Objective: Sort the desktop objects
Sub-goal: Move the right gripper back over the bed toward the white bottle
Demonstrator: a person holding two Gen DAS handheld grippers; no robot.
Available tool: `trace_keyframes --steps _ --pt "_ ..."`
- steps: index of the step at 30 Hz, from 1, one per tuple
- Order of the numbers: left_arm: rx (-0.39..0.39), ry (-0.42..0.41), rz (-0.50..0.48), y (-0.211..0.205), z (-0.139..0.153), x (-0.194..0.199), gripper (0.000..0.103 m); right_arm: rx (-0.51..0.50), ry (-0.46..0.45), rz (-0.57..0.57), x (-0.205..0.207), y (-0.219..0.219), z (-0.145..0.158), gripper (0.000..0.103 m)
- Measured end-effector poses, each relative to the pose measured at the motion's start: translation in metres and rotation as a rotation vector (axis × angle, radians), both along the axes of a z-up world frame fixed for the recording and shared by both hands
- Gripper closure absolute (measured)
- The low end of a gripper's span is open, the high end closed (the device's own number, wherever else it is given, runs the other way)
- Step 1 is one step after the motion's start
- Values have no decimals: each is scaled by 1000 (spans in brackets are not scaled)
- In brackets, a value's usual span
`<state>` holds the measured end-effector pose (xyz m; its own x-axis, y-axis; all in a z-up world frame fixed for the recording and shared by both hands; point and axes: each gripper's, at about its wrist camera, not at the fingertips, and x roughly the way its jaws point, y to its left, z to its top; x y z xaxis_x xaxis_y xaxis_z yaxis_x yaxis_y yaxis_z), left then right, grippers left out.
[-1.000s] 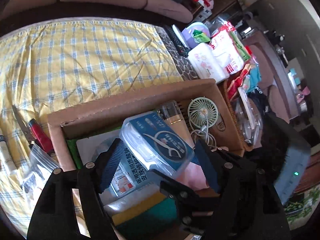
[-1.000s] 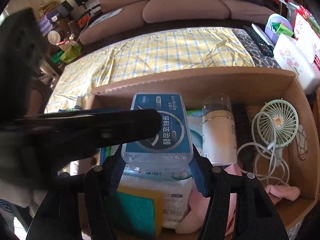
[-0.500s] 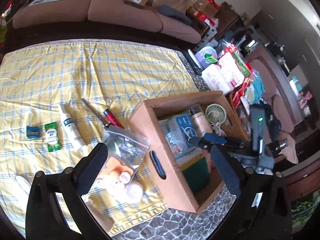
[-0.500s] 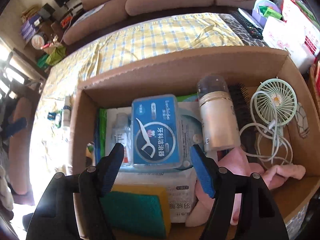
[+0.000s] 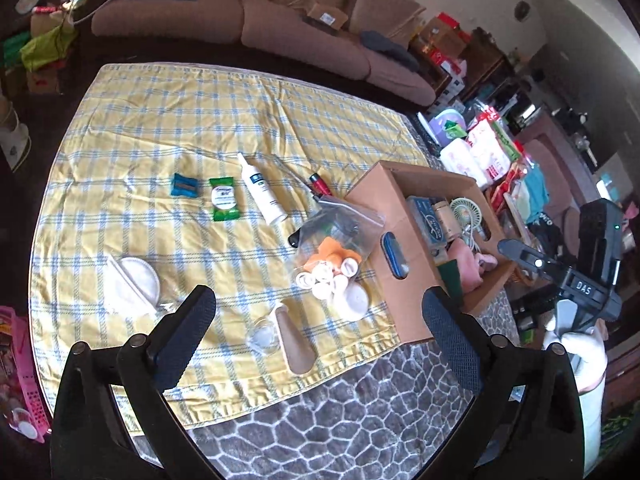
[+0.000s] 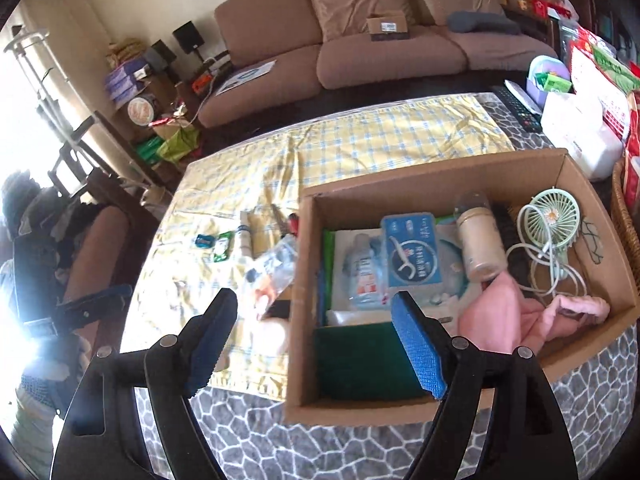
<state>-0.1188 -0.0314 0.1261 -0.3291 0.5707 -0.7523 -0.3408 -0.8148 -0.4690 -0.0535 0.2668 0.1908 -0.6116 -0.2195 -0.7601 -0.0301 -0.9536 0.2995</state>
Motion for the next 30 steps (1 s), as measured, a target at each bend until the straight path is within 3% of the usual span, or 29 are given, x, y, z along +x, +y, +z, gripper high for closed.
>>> trace_keyframes --steps 8,13,21,25,30 --pt "-74 -26 34 -56 -46 39 0 32 35 169 36 -96 -30 22" --pt "-73 -19 56 -76 -60 46 0 13 12 239 32 -136 -54 22" --pt "-97 2 88 -95 -74 26 0 -15 -26 252 -3 -163 -87 23" --pt "-53 -10 115 -103 -81 9 0 -9 -29 257 -32 -167 -95 46" --pt "33 -20 135 -104 -88 -13 0 63 -27 205 -88 -163 -93 46"
